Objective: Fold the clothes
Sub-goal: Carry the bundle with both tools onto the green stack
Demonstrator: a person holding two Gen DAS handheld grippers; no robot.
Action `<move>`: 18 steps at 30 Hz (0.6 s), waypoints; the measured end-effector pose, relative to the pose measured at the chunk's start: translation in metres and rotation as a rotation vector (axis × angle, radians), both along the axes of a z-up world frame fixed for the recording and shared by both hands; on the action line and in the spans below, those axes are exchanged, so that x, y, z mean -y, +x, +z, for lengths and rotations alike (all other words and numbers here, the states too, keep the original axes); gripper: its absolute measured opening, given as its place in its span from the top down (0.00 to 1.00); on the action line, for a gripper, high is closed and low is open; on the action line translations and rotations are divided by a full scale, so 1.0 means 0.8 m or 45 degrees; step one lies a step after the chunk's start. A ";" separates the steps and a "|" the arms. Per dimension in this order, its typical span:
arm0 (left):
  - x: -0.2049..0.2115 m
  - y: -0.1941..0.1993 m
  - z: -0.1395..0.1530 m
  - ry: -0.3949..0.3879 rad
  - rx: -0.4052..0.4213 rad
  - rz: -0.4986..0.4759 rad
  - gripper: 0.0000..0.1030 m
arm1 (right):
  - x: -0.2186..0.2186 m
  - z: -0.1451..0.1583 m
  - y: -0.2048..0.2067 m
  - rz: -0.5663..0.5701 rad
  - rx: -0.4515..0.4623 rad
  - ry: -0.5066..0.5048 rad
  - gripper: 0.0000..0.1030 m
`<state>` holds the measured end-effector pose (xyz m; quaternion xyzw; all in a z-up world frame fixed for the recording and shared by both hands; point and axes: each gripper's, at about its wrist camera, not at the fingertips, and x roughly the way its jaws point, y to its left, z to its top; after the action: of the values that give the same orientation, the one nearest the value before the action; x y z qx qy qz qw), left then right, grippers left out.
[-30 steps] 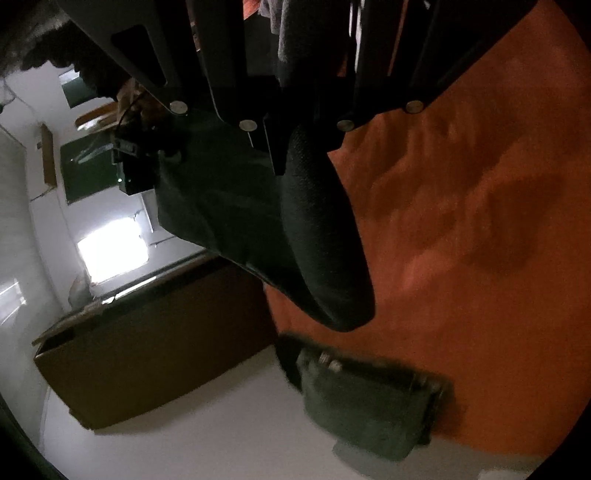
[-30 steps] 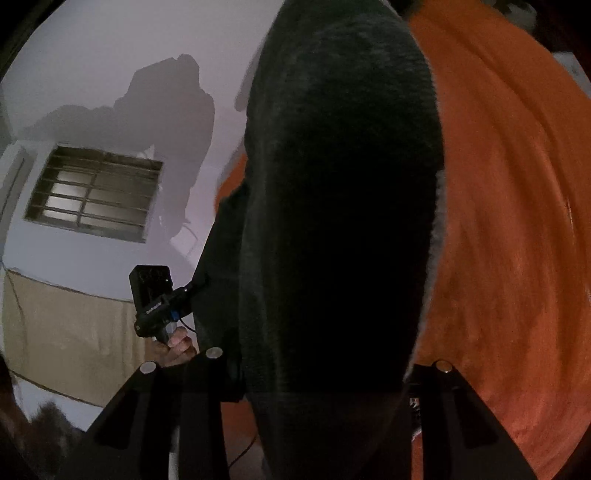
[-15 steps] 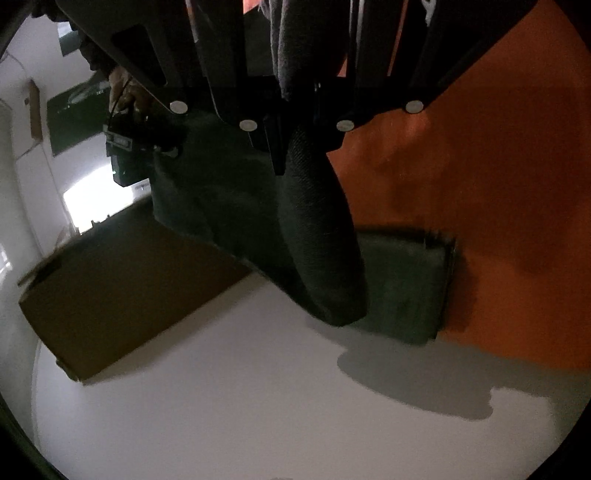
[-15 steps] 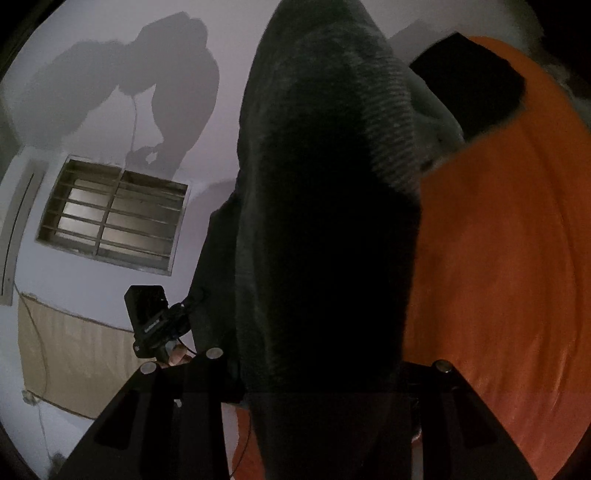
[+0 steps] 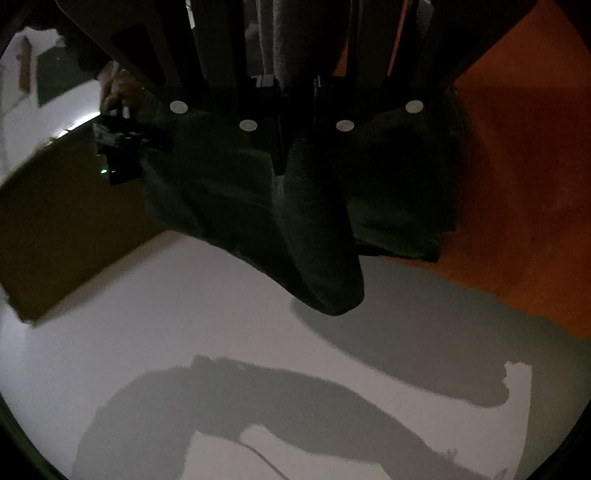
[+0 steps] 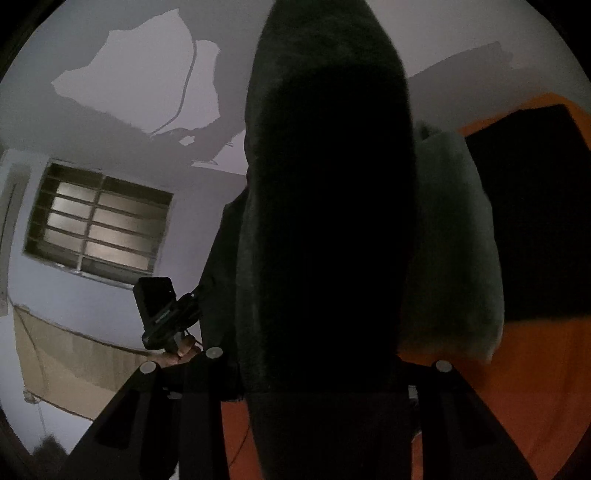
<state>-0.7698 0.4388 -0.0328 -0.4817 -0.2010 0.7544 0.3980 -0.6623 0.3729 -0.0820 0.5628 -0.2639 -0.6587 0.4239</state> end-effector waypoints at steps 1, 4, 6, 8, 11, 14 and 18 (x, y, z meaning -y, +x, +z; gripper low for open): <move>-0.010 -0.015 -0.024 -0.034 0.011 0.018 0.89 | 0.007 -0.020 -0.021 0.013 -0.001 0.013 0.65; -0.029 -0.047 -0.092 -0.134 0.051 0.069 0.88 | 0.017 -0.095 -0.072 -0.002 0.094 0.127 0.58; -0.030 -0.057 -0.129 -0.134 0.100 0.105 0.86 | 0.014 -0.152 -0.095 -0.063 0.224 0.256 0.39; -0.020 -0.059 -0.148 -0.036 0.150 0.140 0.85 | 0.003 -0.165 -0.097 -0.107 0.322 0.256 0.33; -0.011 -0.062 -0.156 -0.004 0.173 0.132 0.81 | -0.028 -0.124 -0.088 -0.198 0.178 0.380 0.26; 0.001 -0.061 -0.147 0.005 0.197 0.163 0.78 | -0.055 -0.062 -0.081 -0.426 -0.040 0.641 0.24; 0.018 -0.054 -0.118 -0.035 0.167 0.235 0.76 | 0.002 0.002 -0.025 -0.631 -0.280 0.717 0.24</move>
<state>-0.8126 0.4246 -0.1274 -0.5148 -0.2596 0.7575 0.3061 -0.6820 0.3710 -0.0807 0.5026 -0.1537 -0.8441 0.1066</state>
